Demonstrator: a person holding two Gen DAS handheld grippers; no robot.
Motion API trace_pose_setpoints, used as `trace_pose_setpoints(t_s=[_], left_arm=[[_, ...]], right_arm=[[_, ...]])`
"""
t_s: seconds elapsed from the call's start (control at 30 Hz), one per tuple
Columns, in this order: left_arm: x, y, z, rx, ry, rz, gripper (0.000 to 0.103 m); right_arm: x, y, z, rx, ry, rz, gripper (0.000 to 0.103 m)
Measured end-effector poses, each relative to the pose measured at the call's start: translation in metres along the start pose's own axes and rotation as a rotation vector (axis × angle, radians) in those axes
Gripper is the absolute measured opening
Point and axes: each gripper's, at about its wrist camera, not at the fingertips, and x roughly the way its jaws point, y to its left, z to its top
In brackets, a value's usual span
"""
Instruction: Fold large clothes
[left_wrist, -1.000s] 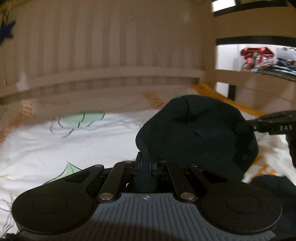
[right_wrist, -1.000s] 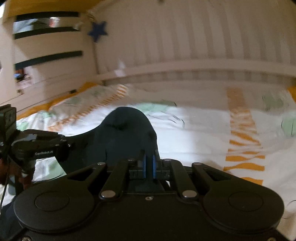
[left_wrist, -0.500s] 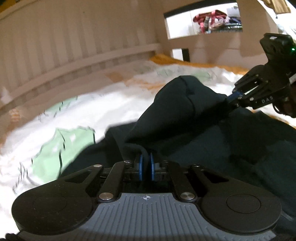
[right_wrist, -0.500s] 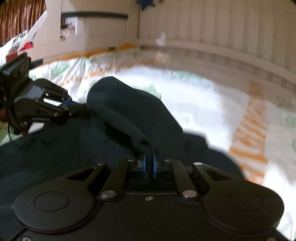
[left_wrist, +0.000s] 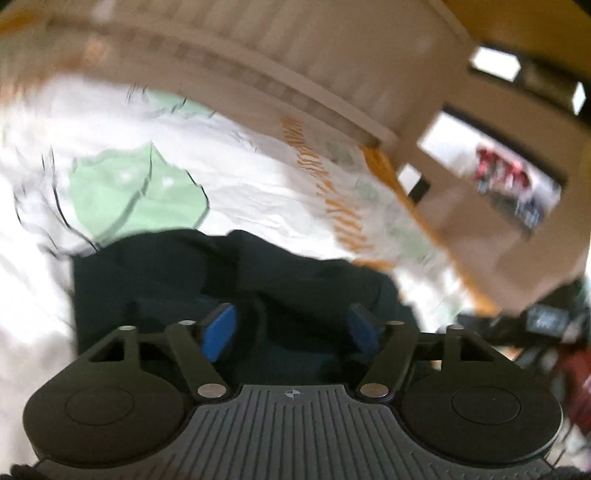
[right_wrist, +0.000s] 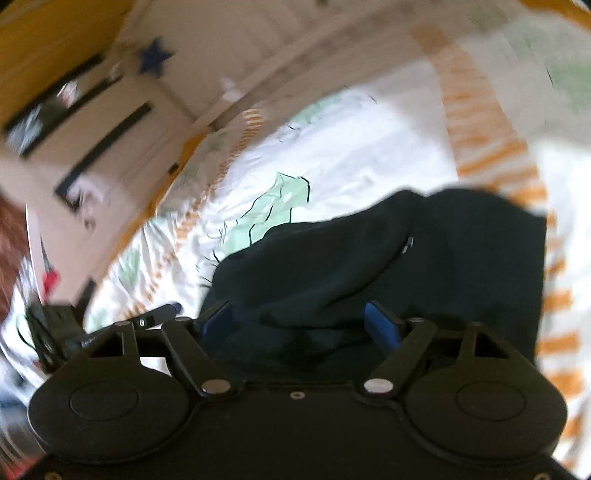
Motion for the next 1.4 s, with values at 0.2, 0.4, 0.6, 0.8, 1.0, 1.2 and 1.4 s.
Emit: trace_pose_setpoints(t_s=[0.2, 0.4, 0.6, 0.8, 1.0, 1.2, 1.4], left_arm=[[0.015, -0.001, -0.008, -0.087, -0.001, -0.050, 0.076], [0.013, 0.000, -0.022, -0.067, 0.034, -0.084, 0.078], [0.022, -0.014, -0.045, 0.100, 0.113, -0.091, 0.078], [0.051, -0.031, -0.055, 0.220, 0.146, -0.123, 0.078], [0.095, -0.025, -0.047, 0.211, 0.179, -0.096, 0.078], [0.110, -0.016, -0.023, 0.225, 0.135, -0.036, 0.078], [0.088, -0.015, -0.026, 0.423, 0.096, 0.101, 0.078]], right_arm=[[0.032, -0.023, -0.004, 0.363, 0.059, 0.076, 0.083], [0.062, -0.035, -0.009, 0.490, 0.043, 0.054, 0.076], [0.073, -0.029, 0.003, 0.471, 0.005, 0.022, 0.017], [0.057, -0.009, 0.025, 0.360, -0.034, 0.080, 0.017], [0.054, -0.002, 0.036, 0.292, -0.032, 0.147, 0.017], [0.043, -0.004, 0.035, 0.210, -0.016, 0.218, 0.017], [0.034, -0.010, 0.014, 0.082, 0.047, 0.281, 0.017]])
